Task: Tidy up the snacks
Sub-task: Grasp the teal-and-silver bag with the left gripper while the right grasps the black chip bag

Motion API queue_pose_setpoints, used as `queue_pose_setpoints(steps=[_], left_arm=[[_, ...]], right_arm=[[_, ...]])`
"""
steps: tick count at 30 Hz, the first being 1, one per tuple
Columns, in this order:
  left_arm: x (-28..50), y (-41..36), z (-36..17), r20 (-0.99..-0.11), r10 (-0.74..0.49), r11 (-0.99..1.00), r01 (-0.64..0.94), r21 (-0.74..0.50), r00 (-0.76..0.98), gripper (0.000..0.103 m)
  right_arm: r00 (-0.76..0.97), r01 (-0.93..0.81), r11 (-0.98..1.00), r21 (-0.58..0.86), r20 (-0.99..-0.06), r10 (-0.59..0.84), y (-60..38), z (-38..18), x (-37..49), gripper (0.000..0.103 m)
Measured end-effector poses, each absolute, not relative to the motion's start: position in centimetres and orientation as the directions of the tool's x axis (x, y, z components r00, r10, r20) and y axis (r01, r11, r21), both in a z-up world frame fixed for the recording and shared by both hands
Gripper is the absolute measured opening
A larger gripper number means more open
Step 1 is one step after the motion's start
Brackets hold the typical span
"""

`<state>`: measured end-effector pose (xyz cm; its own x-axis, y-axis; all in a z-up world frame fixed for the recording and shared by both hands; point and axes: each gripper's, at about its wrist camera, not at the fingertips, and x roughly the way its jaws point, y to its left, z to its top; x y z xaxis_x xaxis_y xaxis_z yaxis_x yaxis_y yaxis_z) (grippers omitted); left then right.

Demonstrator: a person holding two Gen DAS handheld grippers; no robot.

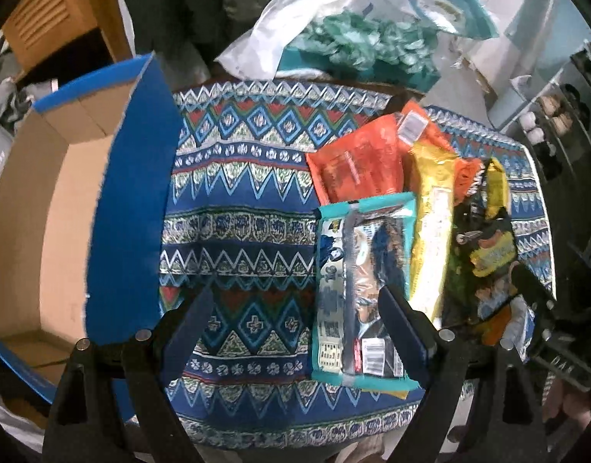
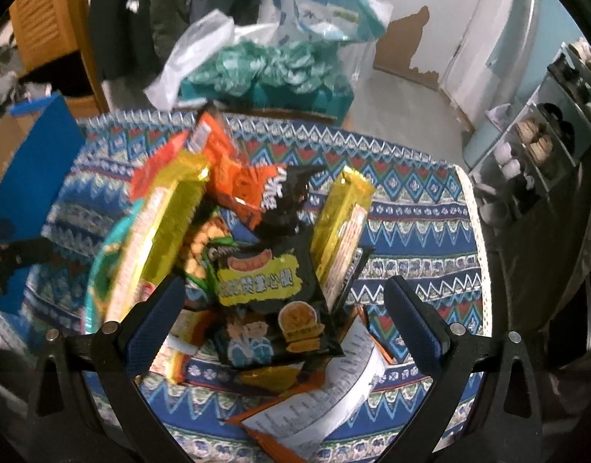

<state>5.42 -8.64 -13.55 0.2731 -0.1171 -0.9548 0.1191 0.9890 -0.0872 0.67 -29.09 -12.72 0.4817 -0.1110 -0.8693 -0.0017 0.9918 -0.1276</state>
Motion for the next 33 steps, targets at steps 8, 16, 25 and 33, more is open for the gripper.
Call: queue_pose_setpoints(steps=[8,16,25,33], left_arm=[[6.2,-10.2,-15.7,-0.969,-0.114,0.989,0.117,-0.090,0.218,0.089],[7.0,-11.1,-18.1,-0.981,-0.082,0.989,0.137,-0.058,0.178,0.089],[7.7,-10.3,-20.0,-0.979,-0.140,0.988,0.090,-0.128,0.147,0.089],[7.9,-9.2,-20.8,-0.972,-0.189,0.982,0.047,-0.184,0.137,0.089]], right_arm=[[0.418,-0.036,0.988,-0.151,-0.900,-0.122,-28.9,-16.1,2.3,0.101],[0.378,-0.074,0.985,-0.154,-0.919,-0.115,-28.7,-18.3,2.9,0.100],[0.345,-0.096,0.984,-0.147,-0.933,-0.106,-28.8,-19.6,3.1,0.091],[0.379,-0.070,0.990,-0.125,-0.921,-0.089,-29.7,-18.4,2.7,0.069]])
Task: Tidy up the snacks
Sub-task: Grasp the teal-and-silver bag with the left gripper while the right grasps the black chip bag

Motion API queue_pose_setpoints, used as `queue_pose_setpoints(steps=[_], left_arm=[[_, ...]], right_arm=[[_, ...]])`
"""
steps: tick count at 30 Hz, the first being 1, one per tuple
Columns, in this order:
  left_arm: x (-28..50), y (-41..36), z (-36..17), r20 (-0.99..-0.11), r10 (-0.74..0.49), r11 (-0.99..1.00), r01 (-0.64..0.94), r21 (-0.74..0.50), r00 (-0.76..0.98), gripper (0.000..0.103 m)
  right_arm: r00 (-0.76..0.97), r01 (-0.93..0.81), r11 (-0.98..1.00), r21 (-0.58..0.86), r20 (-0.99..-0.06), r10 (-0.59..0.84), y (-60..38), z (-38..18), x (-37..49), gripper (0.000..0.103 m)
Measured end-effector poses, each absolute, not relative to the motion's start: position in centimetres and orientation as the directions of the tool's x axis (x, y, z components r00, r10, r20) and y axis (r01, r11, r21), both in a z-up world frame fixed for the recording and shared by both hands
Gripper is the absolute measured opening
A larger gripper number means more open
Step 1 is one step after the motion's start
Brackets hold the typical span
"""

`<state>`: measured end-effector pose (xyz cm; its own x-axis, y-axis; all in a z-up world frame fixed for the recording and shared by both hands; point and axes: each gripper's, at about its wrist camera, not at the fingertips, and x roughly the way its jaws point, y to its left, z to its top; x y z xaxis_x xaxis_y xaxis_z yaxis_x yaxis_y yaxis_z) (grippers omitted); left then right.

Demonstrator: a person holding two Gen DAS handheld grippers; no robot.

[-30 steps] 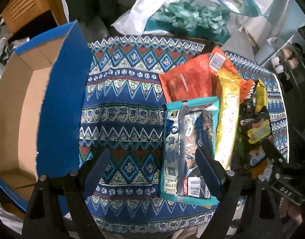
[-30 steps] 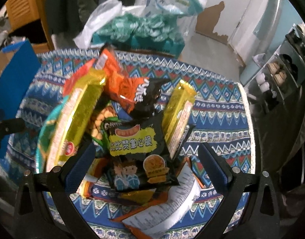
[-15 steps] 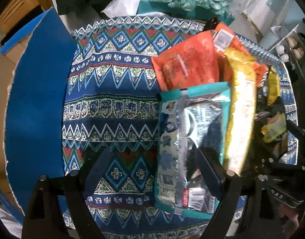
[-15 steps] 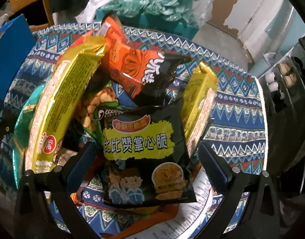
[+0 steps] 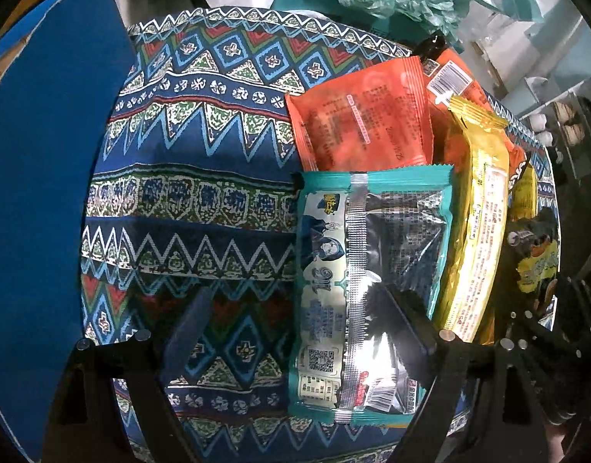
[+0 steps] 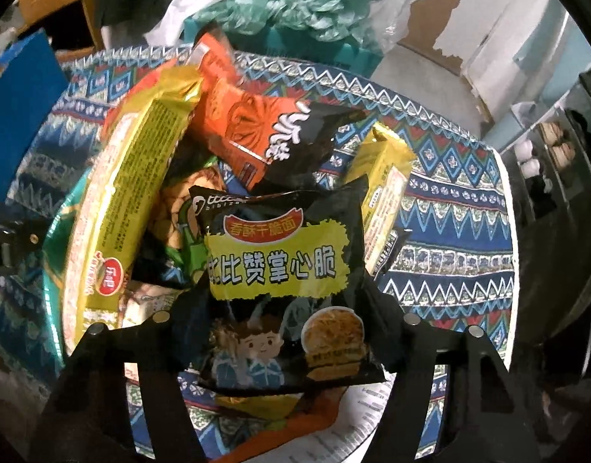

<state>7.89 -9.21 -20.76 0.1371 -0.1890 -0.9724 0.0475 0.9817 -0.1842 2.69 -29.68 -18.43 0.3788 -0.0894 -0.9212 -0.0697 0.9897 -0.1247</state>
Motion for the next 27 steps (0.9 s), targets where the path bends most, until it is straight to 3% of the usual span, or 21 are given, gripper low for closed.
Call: queue_pose_setpoints(steps=[10,18,21,23,27], left_arm=[[7.8,-10.2,-20.3,-0.974,-0.172,0.985,0.030,-0.170,0.145,0.089],[7.3,-9.9,-21.0,-0.959,-0.242,0.969,-0.002,-0.245,0.144,0.086],[7.2,-9.8,-20.8,-0.937,-0.322,0.946,0.017,-0.322,0.136,0.058],[7.1,-10.2,-20.5,-0.931,-0.339,0.941,0.049,-0.336,0.132,0.033],[6.8,-10.8,-20.1,-0.932,-0.329,0.944,0.085,-0.320,0.148,0.026]], right_arm=[[0.406,-0.051,0.996,-0.075,-0.912,-0.048,-29.7,-16.7,2.0,0.068],[0.412,-0.070,0.995,-0.069,-0.911,-0.034,-29.3,-16.4,1.7,0.068],[0.416,-0.066,0.996,-0.063,-0.909,-0.030,-29.4,-16.1,1.7,0.068],[0.422,-0.066,0.996,-0.060,-0.906,-0.027,-29.4,-15.9,1.6,0.068],[0.431,-0.071,0.996,-0.058,-0.902,-0.022,-29.1,-15.4,1.6,0.068]])
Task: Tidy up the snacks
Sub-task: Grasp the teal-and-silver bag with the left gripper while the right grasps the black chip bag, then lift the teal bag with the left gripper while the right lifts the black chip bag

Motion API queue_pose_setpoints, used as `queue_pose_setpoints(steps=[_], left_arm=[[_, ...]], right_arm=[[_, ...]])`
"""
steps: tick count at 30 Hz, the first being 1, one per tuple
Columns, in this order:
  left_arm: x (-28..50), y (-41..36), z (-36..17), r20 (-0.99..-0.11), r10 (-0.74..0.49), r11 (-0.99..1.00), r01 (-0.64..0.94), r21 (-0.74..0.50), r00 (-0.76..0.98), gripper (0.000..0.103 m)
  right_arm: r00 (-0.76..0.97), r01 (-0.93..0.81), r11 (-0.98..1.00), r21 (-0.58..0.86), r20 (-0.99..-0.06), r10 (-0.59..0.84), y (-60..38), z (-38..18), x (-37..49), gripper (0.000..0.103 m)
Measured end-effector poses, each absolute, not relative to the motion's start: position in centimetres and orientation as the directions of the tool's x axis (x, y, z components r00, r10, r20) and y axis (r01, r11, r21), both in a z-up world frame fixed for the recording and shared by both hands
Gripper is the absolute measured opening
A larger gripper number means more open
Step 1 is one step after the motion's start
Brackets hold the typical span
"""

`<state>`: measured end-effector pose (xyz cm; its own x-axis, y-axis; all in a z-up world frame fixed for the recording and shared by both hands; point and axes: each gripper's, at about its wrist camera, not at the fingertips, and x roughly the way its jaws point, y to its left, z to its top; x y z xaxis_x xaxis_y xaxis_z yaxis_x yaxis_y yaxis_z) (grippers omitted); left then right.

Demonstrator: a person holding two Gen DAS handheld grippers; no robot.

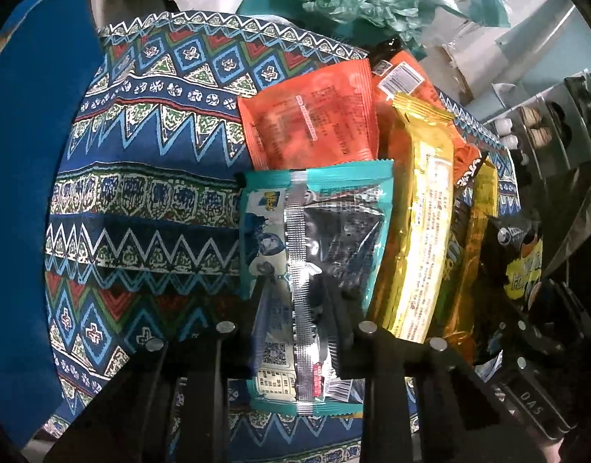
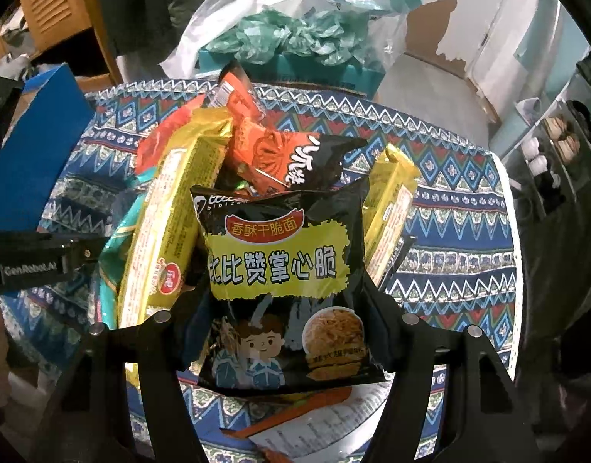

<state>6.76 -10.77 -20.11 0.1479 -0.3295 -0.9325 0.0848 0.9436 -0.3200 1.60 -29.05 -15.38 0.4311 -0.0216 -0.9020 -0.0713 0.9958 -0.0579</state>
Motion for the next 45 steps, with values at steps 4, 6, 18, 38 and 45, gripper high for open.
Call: queue_pose_setpoints(steps=[4,6,18,38,45], left_arm=[[6.6,-9.9,-20.8,-0.924,-0.365,0.931,0.039,-0.363,0.114,0.038],[6.5,-9.0,-21.2,-0.928,-0.359,0.933,0.007,-0.360,0.103,0.055],[7.2,-7.7,-19.9,-0.910,-0.402,0.913,-0.028,-0.407,0.102,0.081],[6.7,-9.0,-20.2,-0.887,-0.457,0.889,0.001,-0.457,0.064,0.089],[7.1,-8.6,-21.1,-0.871,-0.486,0.873,0.000,-0.487,0.074,0.096]], right_arm=[[0.431,-0.079,0.995,-0.065,-0.902,-0.025,-28.9,-15.3,1.5,0.068],[0.428,-0.078,0.995,-0.063,-0.903,-0.023,-28.9,-15.3,1.4,0.068],[0.433,-0.079,0.995,-0.061,-0.901,-0.021,-28.9,-14.8,1.1,0.068],[0.434,-0.079,0.994,-0.071,-0.900,-0.030,-29.1,-14.8,1.1,0.068],[0.433,-0.080,0.994,-0.073,-0.901,-0.031,-29.2,-14.8,1.2,0.068]])
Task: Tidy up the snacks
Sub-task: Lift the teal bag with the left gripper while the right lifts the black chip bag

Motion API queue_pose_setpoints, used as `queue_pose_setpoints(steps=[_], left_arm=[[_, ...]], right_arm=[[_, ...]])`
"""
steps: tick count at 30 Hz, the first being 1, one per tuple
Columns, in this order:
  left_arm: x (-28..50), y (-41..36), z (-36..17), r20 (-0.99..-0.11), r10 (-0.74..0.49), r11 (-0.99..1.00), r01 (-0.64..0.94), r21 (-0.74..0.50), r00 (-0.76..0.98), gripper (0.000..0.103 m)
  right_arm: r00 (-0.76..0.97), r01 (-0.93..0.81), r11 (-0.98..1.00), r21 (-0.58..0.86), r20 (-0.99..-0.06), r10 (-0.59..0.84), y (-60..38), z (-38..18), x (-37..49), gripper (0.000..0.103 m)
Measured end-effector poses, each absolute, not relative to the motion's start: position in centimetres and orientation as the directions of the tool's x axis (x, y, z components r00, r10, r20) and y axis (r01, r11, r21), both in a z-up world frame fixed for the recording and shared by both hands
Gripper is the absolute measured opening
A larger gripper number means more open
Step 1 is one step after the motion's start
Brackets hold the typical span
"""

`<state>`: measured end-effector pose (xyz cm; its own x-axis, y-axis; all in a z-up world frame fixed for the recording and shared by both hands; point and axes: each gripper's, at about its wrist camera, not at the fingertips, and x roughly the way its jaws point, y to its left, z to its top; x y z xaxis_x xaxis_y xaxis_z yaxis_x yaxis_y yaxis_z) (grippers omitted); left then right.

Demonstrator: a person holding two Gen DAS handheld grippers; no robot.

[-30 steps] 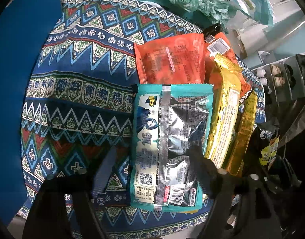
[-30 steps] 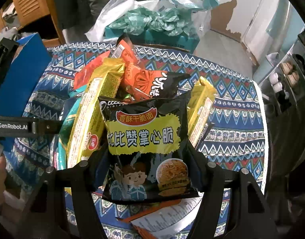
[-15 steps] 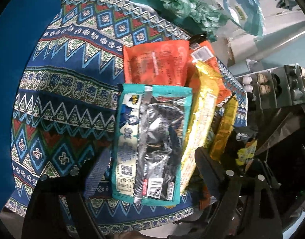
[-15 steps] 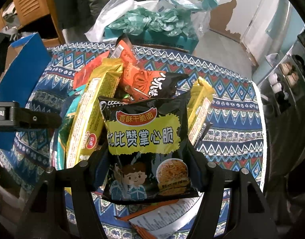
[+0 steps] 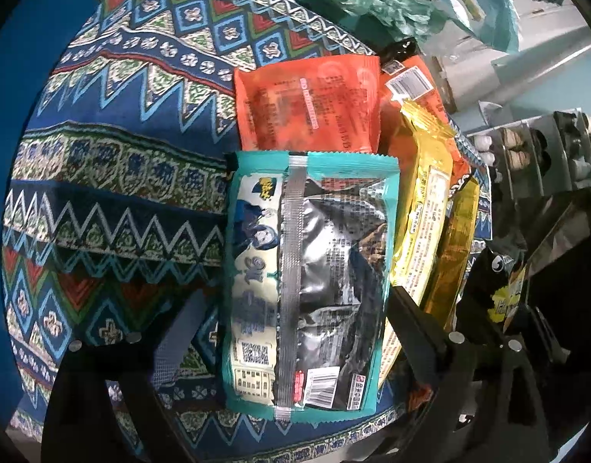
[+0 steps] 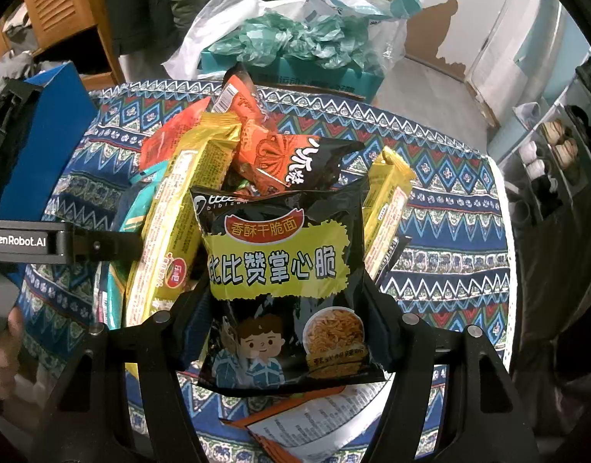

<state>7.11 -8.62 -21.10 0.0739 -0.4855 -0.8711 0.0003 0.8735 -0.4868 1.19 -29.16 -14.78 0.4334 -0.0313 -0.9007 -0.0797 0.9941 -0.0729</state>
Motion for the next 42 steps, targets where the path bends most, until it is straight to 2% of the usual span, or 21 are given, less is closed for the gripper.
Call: queue_pose_setpoints(steps=[4,9,18,19,20,21,26,42], left_arm=[[7.3,-7.9,-21.5,-0.875,-0.478,0.877,-0.022,-0.481,0.070,0.096],[6.9,-7.3,-21.4,-0.912,-0.403,0.915,0.007,-0.403,0.083,0.092],[6.7,-10.4,-21.6,-0.926,-0.364,0.930,0.087,-0.356,0.097,0.091],[6.8,-10.8,-21.6,-0.924,-0.370,0.928,0.088,-0.362,0.098,0.085],[6.9,-10.9,-21.6,-0.920,-0.379,0.924,0.088,-0.371,0.097,0.069],[7.2,-11.3,-21.8,-0.922,-0.379,0.924,0.085,-0.372,0.083,0.060],[7.0,-11.8,-21.2,-0.918,-0.380,0.923,0.117,-0.367,0.114,0.051],[5.4,-9.1,-16.2,-0.923,-0.296,0.952,0.155,-0.264,0.247,0.051]], right_arm=[[0.435,-0.079,0.994,-0.074,-0.900,-0.032,-29.1,-14.7,1.2,0.068],[0.430,-0.077,0.994,-0.078,-0.902,-0.038,-29.3,-15.0,1.2,0.068],[0.436,-0.091,0.992,-0.085,-0.899,-0.037,-28.9,-14.9,1.1,0.068],[0.435,-0.091,0.992,-0.084,-0.900,-0.036,-28.9,-14.9,1.0,0.068],[0.435,-0.091,0.992,-0.083,-0.900,-0.035,-28.9,-14.8,1.0,0.068],[0.436,-0.090,0.993,-0.080,-0.899,-0.033,-29.0,-14.8,1.0,0.068],[0.453,-0.083,0.994,-0.071,-0.891,-0.026,-28.9,-13.9,0.9,0.068],[0.502,-0.120,0.990,-0.068,-0.865,0.001,-26.1,-10.8,0.7,0.068]])
